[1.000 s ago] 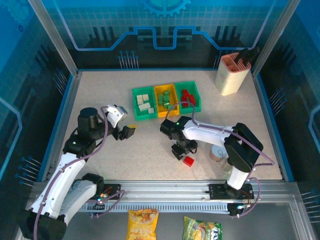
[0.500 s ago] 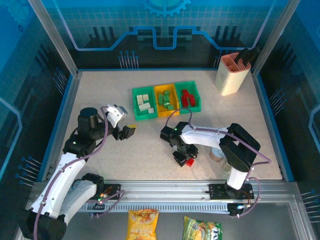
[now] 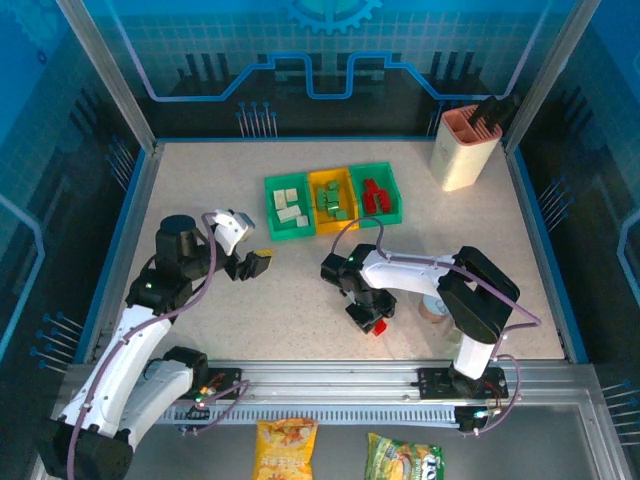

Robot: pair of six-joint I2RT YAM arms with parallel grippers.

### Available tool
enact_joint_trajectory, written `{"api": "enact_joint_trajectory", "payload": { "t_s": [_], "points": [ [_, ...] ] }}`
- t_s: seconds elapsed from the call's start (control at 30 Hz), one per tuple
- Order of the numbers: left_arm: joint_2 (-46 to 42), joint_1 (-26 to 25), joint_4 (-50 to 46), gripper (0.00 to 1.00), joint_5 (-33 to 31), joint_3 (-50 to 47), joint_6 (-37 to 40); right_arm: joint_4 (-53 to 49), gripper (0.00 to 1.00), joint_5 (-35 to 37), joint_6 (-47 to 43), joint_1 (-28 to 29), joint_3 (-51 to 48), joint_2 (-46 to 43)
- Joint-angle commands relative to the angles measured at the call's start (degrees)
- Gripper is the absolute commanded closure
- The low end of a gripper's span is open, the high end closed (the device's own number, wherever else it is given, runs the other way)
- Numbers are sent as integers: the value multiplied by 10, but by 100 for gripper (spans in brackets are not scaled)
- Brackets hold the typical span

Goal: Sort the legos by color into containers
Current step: Pick up the lego from the bottom-center of the table, then place the lego in the container.

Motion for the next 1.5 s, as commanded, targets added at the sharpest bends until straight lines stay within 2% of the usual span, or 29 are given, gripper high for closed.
{"api": "enact_joint_trajectory", "payload": {
  "t_s": [0.0, 0.3, 0.77, 1.03, 1.47],
  "points": [
    [1, -4, 8, 22, -1, -9, 13, -15, 64, -9, 8, 8, 15, 0],
    [-4, -4, 5, 22, -5, -10, 14, 2, 65, -5, 1, -28, 40, -25],
    [-6, -5, 1, 22, -12, -9, 18, 21, 65, 22, -45, -180, 117, -53],
    [-6, -6, 3, 22, -11, -10, 18, 32, 66, 36, -70, -255, 225, 0],
    [-6, -6, 2, 22, -14, -10, 19, 36, 67, 30, -99, -322, 413, 134]
  ]
}}
